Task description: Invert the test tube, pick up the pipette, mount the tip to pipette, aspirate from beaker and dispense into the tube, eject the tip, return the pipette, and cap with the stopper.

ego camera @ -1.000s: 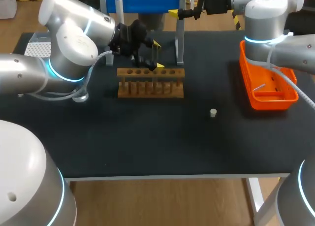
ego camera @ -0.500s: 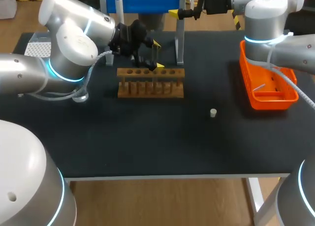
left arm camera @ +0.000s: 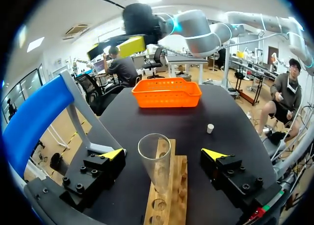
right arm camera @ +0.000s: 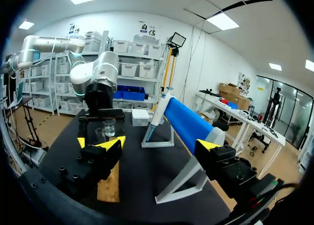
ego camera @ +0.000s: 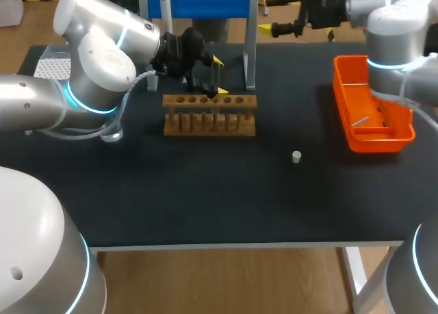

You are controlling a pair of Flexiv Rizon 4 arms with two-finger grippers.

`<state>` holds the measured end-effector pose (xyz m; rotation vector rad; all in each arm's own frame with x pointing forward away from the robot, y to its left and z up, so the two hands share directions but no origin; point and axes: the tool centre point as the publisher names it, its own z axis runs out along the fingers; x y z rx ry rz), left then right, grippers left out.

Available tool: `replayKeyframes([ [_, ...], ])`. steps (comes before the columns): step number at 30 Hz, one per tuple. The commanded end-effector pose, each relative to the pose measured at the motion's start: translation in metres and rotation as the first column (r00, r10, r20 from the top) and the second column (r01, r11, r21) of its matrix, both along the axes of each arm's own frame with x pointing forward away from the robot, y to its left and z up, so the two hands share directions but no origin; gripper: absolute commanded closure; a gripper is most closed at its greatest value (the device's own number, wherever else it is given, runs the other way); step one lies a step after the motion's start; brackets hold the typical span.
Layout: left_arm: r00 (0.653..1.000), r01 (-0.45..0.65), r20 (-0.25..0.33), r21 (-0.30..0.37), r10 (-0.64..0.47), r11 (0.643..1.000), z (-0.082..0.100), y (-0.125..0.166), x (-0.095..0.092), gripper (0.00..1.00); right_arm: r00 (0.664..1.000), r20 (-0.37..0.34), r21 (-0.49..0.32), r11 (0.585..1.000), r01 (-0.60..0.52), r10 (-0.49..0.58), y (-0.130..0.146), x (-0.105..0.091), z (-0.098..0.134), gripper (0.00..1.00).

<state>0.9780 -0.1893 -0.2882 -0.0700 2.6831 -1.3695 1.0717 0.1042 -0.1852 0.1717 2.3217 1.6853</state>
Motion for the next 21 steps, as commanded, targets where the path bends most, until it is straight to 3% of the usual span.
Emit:
replayKeyframes([
  [1,1.000,0.002,0.001,-0.004,-0.002,1.000,-0.001,0.001,0.000,0.00,0.999,-0.007,0.002,0.999,0.045,-0.045,-0.060,-0.046,0.012,0.00],
  [11,1.000,0.002,0.001,-0.004,-0.002,1.000,-0.001,0.001,0.000,0.00,0.987,-0.091,-0.021,0.991,0.134,-0.135,-0.124,-0.104,-0.012,0.00],
  [21,1.000,0.002,0.001,-0.004,-0.002,1.000,-0.001,0.001,0.000,0.00,0.983,-0.103,-0.052,0.988,0.148,-0.153,-0.145,-0.157,-0.038,0.00],
])
